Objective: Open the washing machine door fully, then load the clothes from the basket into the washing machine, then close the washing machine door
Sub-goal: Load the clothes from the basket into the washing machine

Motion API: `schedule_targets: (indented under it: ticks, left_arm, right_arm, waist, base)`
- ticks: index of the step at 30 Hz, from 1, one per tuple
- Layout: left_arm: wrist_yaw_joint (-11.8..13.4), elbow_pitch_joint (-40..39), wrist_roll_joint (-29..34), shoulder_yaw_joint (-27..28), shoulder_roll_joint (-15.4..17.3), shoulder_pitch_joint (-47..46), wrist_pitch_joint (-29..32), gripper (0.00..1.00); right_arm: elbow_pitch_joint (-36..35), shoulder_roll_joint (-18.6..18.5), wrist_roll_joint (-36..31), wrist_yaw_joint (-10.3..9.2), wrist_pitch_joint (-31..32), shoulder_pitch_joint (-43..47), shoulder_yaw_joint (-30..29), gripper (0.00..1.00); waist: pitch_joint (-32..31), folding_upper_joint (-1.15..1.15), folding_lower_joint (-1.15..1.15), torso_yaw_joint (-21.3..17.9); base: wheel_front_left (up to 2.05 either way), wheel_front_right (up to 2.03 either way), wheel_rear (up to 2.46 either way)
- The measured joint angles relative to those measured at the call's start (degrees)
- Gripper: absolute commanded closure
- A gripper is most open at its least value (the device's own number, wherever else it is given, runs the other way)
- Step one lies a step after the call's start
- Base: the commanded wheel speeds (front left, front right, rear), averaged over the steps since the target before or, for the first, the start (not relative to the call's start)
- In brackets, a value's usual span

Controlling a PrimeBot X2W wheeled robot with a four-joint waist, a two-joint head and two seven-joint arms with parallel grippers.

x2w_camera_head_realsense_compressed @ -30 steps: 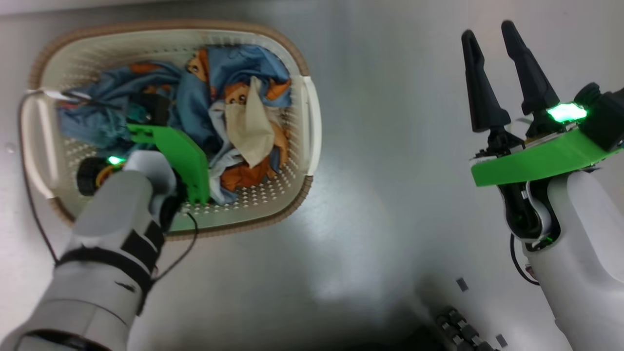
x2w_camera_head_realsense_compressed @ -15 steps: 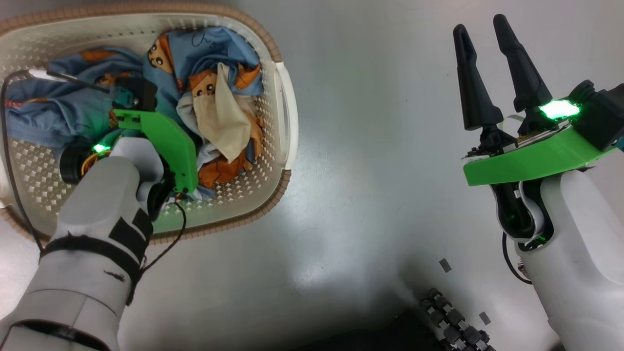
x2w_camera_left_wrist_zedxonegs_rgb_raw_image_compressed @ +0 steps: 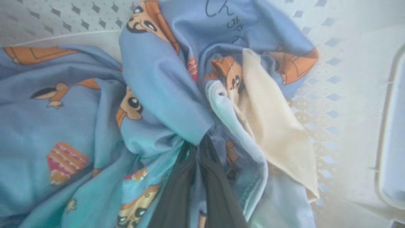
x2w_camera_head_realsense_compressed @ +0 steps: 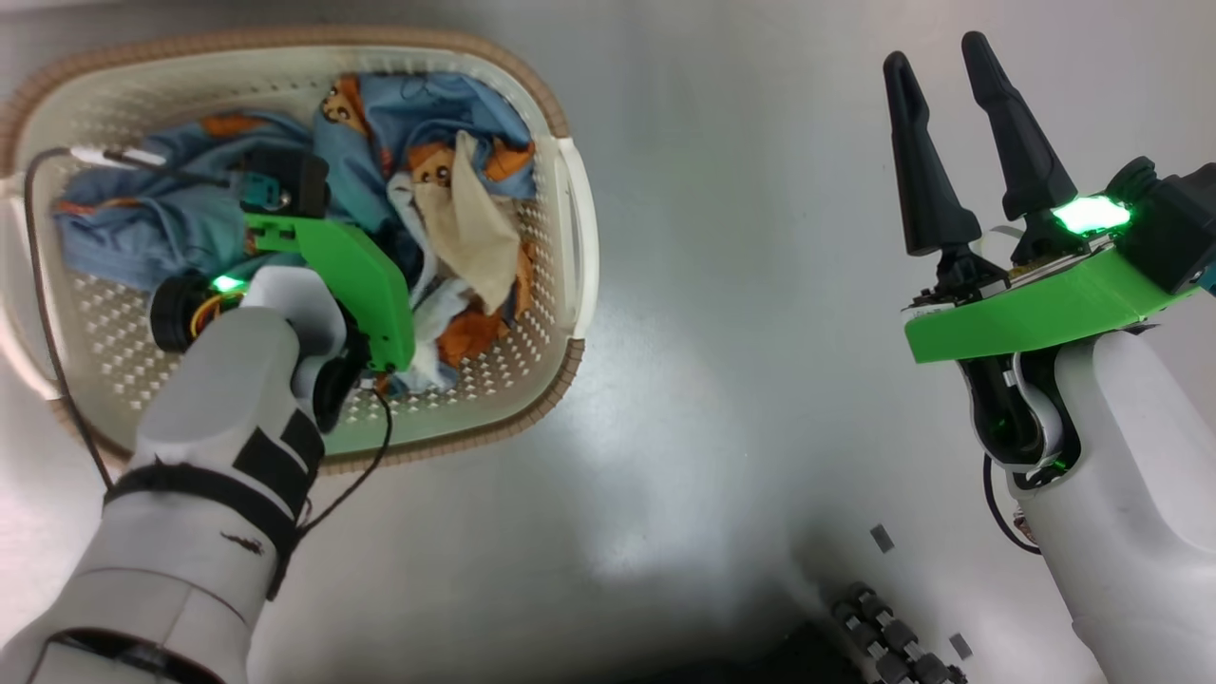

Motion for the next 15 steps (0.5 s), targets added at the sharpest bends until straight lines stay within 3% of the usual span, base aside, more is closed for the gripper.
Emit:
schedule_targets:
  ticks: [15]
  left_arm:
    - [0.0, -7.6, -5.7, -7.6, -1.0, 8.0, -11.4, 1.0]
  right_arm:
    - [2.5, -3.2, 0.0, 0.0, 0.0, 0.9, 0.5, 0.0]
  waist:
    - [-9.3, 0.0, 0.0, 3.8]
  base:
    - [0.0, 0.0, 0.0]
